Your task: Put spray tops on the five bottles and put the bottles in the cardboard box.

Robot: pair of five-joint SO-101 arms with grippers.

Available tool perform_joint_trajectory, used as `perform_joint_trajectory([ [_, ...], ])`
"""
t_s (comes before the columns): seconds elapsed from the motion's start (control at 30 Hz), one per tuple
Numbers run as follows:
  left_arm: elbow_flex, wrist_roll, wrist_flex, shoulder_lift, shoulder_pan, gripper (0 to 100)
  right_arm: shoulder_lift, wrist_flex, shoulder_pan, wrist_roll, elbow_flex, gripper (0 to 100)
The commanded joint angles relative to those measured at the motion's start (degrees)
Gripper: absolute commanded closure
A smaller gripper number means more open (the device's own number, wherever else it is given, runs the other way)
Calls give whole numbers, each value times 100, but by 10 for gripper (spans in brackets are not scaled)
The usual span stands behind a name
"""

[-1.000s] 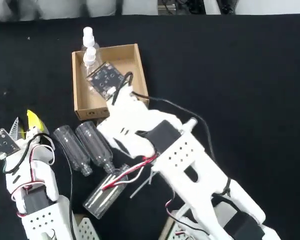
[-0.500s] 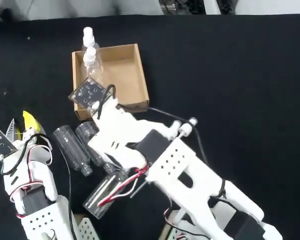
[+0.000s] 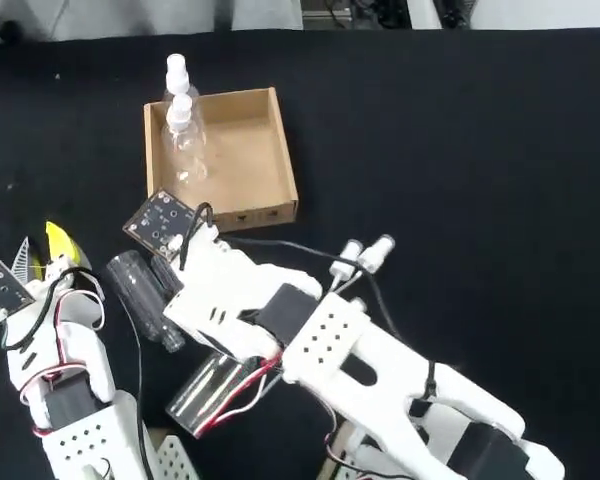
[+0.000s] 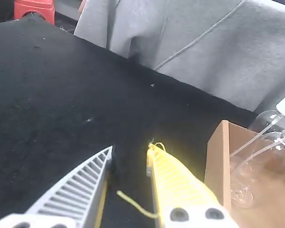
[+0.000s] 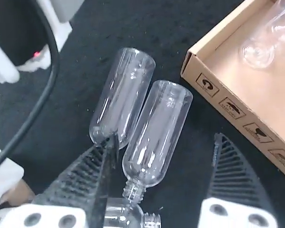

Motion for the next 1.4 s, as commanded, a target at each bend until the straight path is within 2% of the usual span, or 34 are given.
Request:
perform_joint_trajectory([
  [0.0, 136, -9, -132, -62, -92, 891, -242, -202, -88, -70, -48, 729],
  [0.13, 136, -9, -132, -62, -92, 891, -242, -202, -88, -360, -66, 729],
  [0.4, 136, -9, -132, -62, -101, 891, -242, -202, -114, -448, -75, 728],
  [0.63, 136, -9, -132, -62, -101, 891, 136, -211, -431, -448, -180, 726],
  [0.9, 136, -9, -132, -62, -110, 891, 1262, -149, -396, -888, -681, 566],
  [1.37, 136, -9, -132, -62, -101, 891, 2044, -369, -387, -879, -875, 567],
])
